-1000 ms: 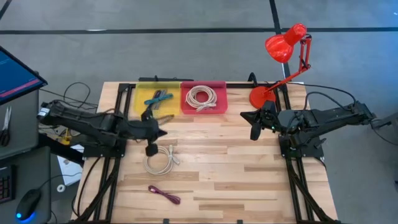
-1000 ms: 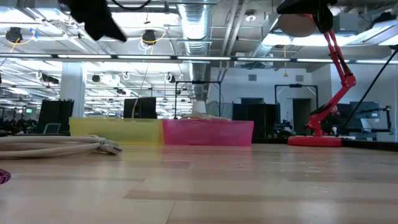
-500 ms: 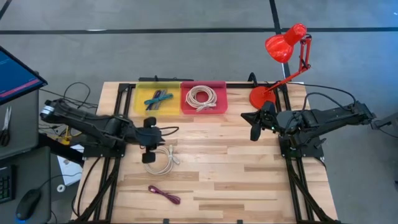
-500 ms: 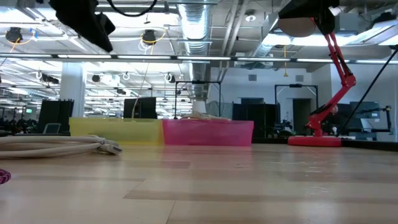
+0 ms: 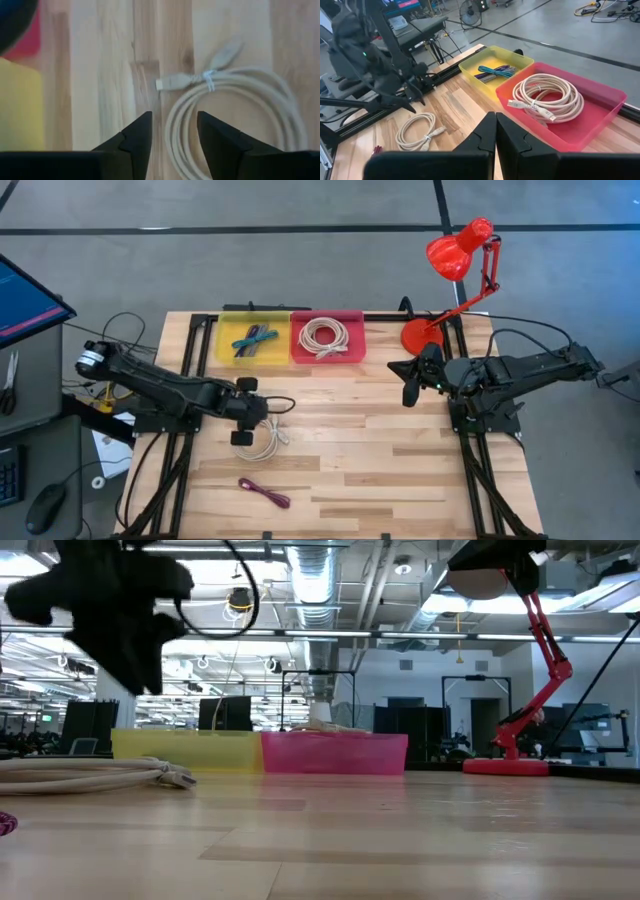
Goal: Pick & Place USB Port
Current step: Put the brown HDMI cable into the pink bin
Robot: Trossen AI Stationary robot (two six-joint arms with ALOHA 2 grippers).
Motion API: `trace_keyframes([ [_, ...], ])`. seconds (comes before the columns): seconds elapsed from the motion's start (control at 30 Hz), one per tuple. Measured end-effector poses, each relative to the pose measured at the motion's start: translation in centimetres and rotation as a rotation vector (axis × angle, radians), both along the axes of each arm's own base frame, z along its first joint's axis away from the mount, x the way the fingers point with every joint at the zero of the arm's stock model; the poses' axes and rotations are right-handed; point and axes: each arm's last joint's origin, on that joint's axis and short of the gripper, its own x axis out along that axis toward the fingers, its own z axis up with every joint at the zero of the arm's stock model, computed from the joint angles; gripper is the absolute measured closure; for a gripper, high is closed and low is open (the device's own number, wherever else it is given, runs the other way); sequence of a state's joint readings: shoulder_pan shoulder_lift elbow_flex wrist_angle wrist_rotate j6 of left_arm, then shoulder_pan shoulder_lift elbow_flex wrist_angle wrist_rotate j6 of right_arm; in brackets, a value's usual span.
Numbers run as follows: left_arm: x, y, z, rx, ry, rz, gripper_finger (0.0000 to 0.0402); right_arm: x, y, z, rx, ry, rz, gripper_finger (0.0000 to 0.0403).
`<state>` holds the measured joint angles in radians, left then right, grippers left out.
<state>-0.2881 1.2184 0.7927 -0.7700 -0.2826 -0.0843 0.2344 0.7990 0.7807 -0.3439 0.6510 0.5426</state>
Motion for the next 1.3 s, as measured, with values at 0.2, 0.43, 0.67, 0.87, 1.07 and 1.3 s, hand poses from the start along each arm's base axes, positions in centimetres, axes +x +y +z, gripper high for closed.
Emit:
trace_keyframes([
  [0.2,-0.7,0.2,-2.8,0.018,0.100,-0.001,0.0241,0.0,0.0,0.0,0.000,0.001,0.000,0.0402],
  [0.43,-1.0,0.0,-4.3,-0.069,0.137,-0.032,0.0247,0.0,0.0,0.0,0.000,0.001,0.000,0.0402],
  [0.67,-0.9,0.4,-6.0,-0.074,0.166,0.016,0.0254,0.0,0.0,0.0,0.000,0.001,0.000,0.0402],
  [0.87,-1.0,1.4,-8.1,-0.090,0.185,0.145,0.0255,0.0,0.0,0.0,0.000,0.000,0.000,0.0402],
  [1.07,-1.2,2.0,-8.8,-0.101,0.182,0.197,0.0272,0.0,0.0,0.0,0.000,0.000,0.000,0.0402],
  [1.3,-1.2,2.1,-8.9,-0.111,0.177,0.228,0.0374,0.0,0.0,0.0,0.000,0.000,0.000,0.0402],
])
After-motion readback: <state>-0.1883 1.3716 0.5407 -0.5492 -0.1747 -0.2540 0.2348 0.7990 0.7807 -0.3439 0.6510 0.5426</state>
